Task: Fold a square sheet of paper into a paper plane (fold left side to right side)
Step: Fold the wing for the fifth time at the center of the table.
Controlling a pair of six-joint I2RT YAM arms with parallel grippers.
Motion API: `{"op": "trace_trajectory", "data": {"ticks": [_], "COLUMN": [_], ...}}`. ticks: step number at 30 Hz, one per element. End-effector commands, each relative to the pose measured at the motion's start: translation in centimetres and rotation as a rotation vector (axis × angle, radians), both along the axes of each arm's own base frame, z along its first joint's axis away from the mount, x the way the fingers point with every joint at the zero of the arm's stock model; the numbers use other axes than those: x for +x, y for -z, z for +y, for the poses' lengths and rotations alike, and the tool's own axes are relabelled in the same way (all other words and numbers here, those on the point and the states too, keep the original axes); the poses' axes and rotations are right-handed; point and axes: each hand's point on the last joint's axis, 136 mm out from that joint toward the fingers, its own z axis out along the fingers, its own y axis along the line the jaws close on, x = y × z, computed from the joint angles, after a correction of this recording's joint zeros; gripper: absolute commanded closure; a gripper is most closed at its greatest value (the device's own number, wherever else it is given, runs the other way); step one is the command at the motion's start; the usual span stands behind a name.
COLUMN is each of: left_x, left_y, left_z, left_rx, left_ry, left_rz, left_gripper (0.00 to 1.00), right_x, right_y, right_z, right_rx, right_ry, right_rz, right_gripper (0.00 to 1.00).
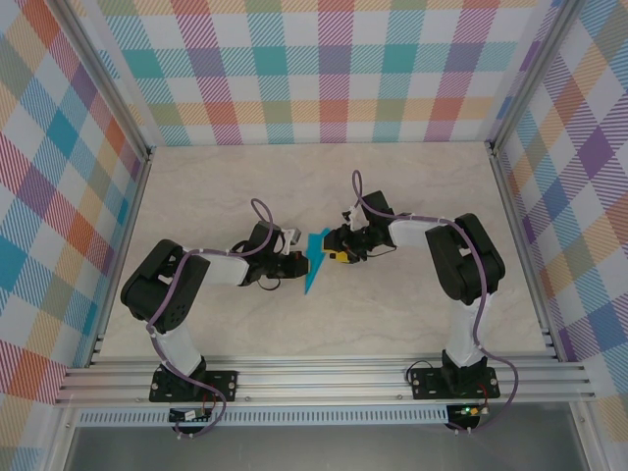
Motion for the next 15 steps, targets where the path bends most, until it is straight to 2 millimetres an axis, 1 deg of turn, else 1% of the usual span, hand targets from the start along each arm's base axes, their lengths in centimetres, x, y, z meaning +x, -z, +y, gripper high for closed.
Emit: {"op": "trace_trajectory", "data": {"ticks": [1,3,8,15], "left_x": [0.6,0.7,0.8,0.8], "left_y": [-0.6,-0.5,-0.3,0.4], "left_z": [0.0,-0.1,-0.1,-0.1], "left_rx": [-0.003,-0.004,-0.002,0.01], "left_ry": [0.01,0.009,0.009,0.009], "left_rz": [-0.017,-0.015,-0.011,0.004], "left_gripper": [1.0,1.0,1.0,1.0], "right_x": [0.5,0.5,0.7,1.8], "right_y": [-0.7,-0.9,-1.5,-1.6], "right_z": [0.7,0.8,1.5,2.5], "right_rx": [0.022,0.03,0.055,0.045], "right_ry": [-0.01,-0.012,-0.014,0.005], "right_rz": [-0.019,-0.02,-0.022,-0.021], "right_gripper": [0.56,0.56,0.62,0.63]}}
